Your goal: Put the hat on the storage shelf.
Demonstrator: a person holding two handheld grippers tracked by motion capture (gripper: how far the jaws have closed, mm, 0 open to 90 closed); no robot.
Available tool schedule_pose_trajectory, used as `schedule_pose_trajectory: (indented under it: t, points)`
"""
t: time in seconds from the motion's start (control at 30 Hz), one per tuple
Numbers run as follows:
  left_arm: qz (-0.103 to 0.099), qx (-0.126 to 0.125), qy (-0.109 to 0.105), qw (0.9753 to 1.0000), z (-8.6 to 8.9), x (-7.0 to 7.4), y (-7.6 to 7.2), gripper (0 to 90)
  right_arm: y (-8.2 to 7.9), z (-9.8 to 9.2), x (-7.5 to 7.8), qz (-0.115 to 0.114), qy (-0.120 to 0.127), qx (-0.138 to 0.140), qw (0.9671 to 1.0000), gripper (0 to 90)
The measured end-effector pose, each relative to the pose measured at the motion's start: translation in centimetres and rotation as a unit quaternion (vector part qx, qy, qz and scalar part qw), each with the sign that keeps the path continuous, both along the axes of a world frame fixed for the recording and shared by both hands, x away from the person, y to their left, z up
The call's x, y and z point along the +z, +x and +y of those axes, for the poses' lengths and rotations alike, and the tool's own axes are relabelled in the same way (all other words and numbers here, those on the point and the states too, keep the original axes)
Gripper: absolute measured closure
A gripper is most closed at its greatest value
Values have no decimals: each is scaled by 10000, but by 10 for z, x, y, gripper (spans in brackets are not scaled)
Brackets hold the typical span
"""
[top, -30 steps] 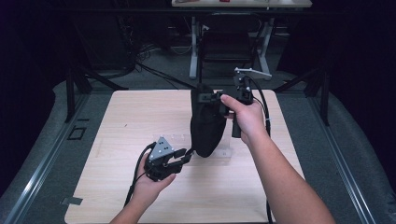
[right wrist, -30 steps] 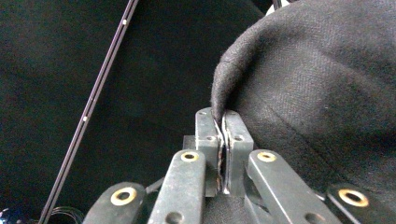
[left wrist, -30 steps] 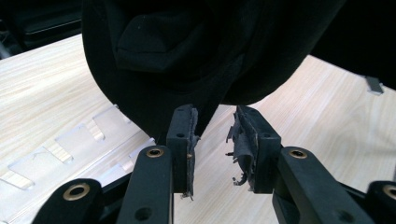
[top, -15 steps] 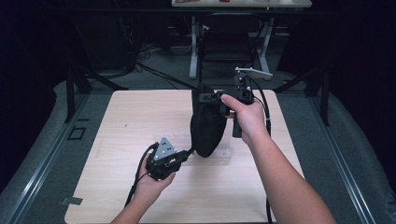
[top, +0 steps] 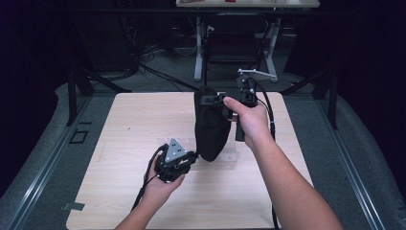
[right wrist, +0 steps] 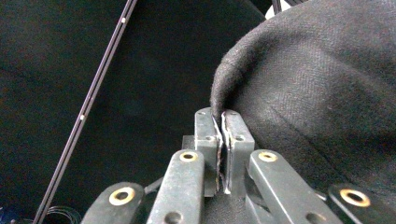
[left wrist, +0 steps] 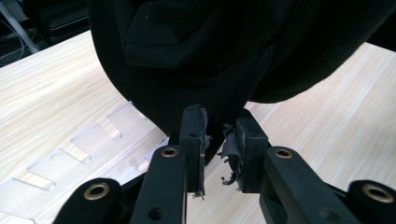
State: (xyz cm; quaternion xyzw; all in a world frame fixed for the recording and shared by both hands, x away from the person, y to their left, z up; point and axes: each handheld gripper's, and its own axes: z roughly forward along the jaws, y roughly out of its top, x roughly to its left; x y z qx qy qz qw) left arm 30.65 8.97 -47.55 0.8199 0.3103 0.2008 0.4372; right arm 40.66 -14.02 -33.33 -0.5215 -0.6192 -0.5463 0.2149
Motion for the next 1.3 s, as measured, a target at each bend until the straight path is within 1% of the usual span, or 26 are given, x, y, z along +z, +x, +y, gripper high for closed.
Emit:
schedule_pose_trajectory:
  t: [0.07,0.13,0.23,0.33,0.37,0.47,0.53,0.6,0.63,0.7,0.77,0.83,0.87,0.9,1.0,1.07,1.1,1.13,1.17,1.3]
  points:
    - [-72,1,92,9999,-1,0,-1,802,0,0,0,-2,23,4,10000,855]
    - [-98,8,137,9999,-1,0,-2,810,0,-1,1,-2,41,-17,10000,843]
    - [-173,-11,220,9996,-2,0,-3,817,-2,-4,3,-88,-53,-4,9999,821]
    - [-237,-13,257,9994,-2,-1,-3,819,-3,-6,4,-130,-70,13,9999,809]
    - [-288,-9,304,9991,-2,-1,-4,823,-5,-8,6,-163,-77,6,9998,792]
    - [-304,-16,309,9991,-1,-2,-4,824,-6,-11,7,-187,-61,-4,9998,773]
    - [-298,8,323,9990,0,-2,-4,831,-9,-19,10,-271,-119,-83,9995,770]
    - [-296,37,345,9990,3,-3,-4,835,-9,-21,10,-286,-156,-114,9994,770]
    - [-316,54,366,9988,4,-4,-4,838,-10,-24,10,-295,-173,-135,9993,769]
    - [-289,89,373,9988,8,-6,-4,844,-12,-32,8,-314,-196,-199,9991,762]
    - [-314,121,407,9986,11,-9,-4,845,-13,-35,8,-320,-186,-249,9990,759]
    - [-289,132,439,9985,13,-12,-4,844,-14,-40,6,-345,-169,-285,9989,754]
    - [-271,127,460,9985,15,-14,-4,844,-15,-44,5,-357,-254,-327,9985,752]
    - [-256,140,456,9985,17,-16,-3,843,-15,-46,4,-351,-252,-345,9985,752]
    - [-130,181,426,9988,21,-24,-1,842,-16,-49,3,-336,-258,-345,9985,752]
    - [-16,300,414,9987,24,-31,1,840,-17,-52,3,-347,-250,-365,9984,752]
    - [51,326,283,9991,27,-34,2,840,-18,-53,3,-344,-259,-358,9984,752]
    - [55,255,283,9993,30,-35,3,839,-19,-55,3,-358,-249,-371,9984,752]
    - [90,245,209,9994,31,-37,3,838,-19,-56,4,-368,-252,-389,9982,751]
    - [100,250,172,9995,33,-39,3,835,-22,-61,5,-401,-257,-427,9980,743]
